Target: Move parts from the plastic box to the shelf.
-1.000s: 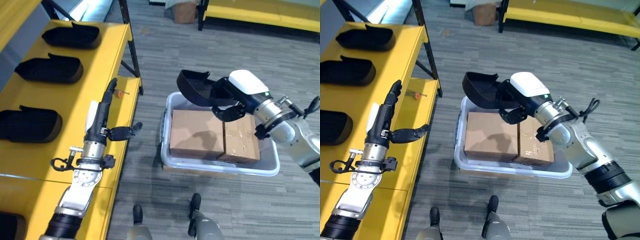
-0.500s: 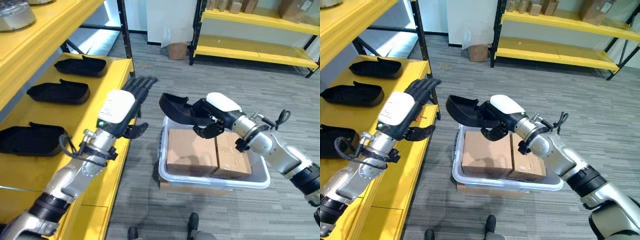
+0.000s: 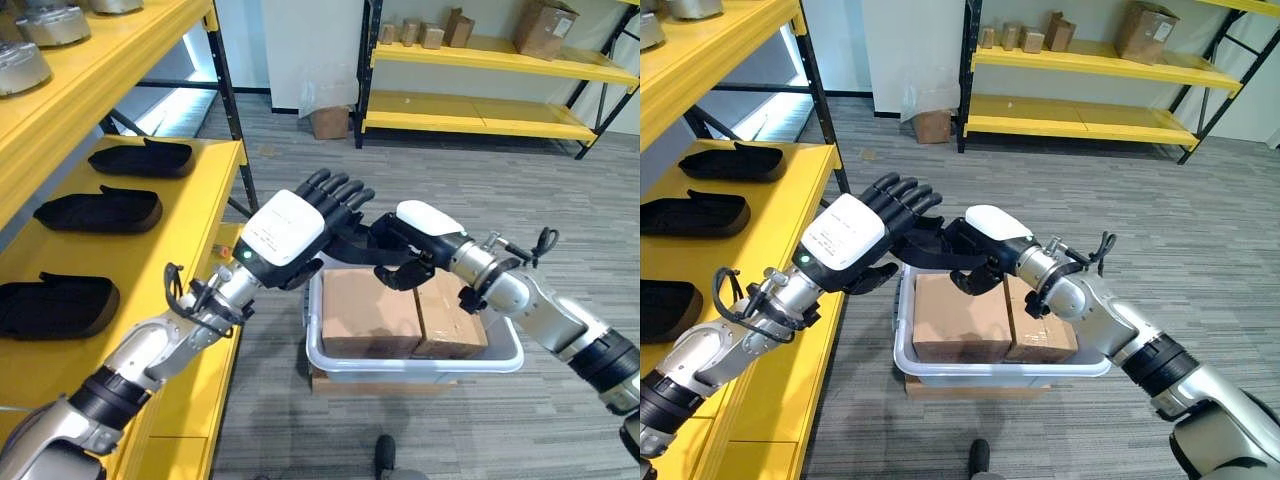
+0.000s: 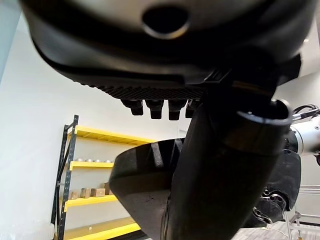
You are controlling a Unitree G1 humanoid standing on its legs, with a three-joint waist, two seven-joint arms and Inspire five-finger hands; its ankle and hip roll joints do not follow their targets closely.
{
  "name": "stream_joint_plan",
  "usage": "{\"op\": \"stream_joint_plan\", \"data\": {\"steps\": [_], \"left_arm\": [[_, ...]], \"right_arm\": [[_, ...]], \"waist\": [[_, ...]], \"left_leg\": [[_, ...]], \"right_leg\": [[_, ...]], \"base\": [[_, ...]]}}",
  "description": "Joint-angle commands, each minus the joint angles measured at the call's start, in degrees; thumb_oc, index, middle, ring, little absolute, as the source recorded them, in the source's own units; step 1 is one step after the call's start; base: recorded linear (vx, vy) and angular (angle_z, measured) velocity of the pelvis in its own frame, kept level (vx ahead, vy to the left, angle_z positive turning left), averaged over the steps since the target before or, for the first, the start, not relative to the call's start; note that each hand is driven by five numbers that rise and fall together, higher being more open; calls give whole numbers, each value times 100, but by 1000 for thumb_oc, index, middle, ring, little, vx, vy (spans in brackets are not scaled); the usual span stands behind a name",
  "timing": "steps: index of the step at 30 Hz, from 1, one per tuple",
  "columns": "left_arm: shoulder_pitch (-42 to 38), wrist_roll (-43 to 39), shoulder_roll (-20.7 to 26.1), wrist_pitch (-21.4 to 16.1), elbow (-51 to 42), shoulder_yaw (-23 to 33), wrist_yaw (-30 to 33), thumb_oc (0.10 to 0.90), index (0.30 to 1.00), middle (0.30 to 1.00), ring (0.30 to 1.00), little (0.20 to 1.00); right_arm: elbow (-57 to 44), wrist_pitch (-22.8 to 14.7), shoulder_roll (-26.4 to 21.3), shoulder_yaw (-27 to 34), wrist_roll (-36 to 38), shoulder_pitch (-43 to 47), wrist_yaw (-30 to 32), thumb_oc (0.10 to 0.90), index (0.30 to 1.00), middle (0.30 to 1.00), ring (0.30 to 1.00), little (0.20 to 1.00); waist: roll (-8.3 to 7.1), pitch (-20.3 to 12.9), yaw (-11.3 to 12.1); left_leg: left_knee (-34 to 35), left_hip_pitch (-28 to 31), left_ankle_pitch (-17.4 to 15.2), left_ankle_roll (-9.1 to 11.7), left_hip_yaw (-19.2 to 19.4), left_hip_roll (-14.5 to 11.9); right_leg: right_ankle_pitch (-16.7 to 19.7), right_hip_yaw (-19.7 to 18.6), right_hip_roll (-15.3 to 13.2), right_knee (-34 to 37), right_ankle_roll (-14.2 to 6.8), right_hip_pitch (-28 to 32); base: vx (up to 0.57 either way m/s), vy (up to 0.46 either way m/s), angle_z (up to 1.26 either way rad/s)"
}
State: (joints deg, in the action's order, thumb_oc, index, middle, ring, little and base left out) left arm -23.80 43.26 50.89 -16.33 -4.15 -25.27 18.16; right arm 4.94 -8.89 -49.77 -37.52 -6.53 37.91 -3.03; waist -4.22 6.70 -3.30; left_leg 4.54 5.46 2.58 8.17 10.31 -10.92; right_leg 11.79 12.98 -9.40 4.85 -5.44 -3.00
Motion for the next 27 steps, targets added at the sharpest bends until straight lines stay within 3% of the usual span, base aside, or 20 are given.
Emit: {"op": "stream_joint_plan", "data": {"steps": [1, 9, 24, 25, 26, 27], "left_arm": [[-732, -42, 8, 48, -5, -322, 460, 900, 1000, 1000, 1000, 1000], [-853, 133, -367, 341, 857, -472, 539, 900, 1000, 1000, 1000, 1000], [-1063, 302, -776, 535, 1604, -746, 567, 900, 1000, 1000, 1000, 1000], [-1088, 299, -793, 541, 1631, -766, 570, 584, 558, 558, 558, 558], [-1093, 299, -796, 541, 1636, -769, 573, 512, 456, 456, 456, 456], [-1116, 297, -812, 555, 1683, -777, 580, 400, 300, 300, 300, 300]], "right_arm": [[-222, -393, 176, 85, 339, 876, 392, 400, 300, 300, 300, 300], [-228, -388, 319, 103, 329, 898, 394, 400, 300, 300, 300, 300], [-225, -399, 483, 113, 332, 922, 412, 400, 300, 300, 300, 300], [-231, -402, 477, 106, 327, 929, 412, 400, 300, 300, 300, 300], [-231, -402, 475, 106, 327, 930, 413, 400, 300, 300, 300, 300], [-226, -399, 478, 103, 337, 940, 411, 400, 300, 300, 300, 300]], "waist": [[0, -666, 33], [-14, -669, -41], [3, -664, -131], [1, -660, -136], [2, -659, -134], [0, -659, -139]], "left_leg": [[46, 65, -53, -1, -190, -146], [46, 133, -70, -5, -108, -153], [46, 178, -87, -16, -28, -156], [46, 179, -87, -15, -20, -158], [46, 179, -87, -15, -19, -158], [46, 182, -89, -14, -12, -159]], "right_leg": [[-285, 25, -566, -497, -803, 183], [-275, -45, -541, -459, -787, 204], [-259, -130, -523, -419, -768, 205], [-258, -132, -523, -418, -769, 200], [-257, -133, -523, -418, -769, 200], [-259, -138, -519, -416, -769, 196]], "base": [[9, 0, -3], [5, 3, -5], [3, 1, -3], [0, 0, 0], [0, 0, 0], [0, 0, 0]]}}
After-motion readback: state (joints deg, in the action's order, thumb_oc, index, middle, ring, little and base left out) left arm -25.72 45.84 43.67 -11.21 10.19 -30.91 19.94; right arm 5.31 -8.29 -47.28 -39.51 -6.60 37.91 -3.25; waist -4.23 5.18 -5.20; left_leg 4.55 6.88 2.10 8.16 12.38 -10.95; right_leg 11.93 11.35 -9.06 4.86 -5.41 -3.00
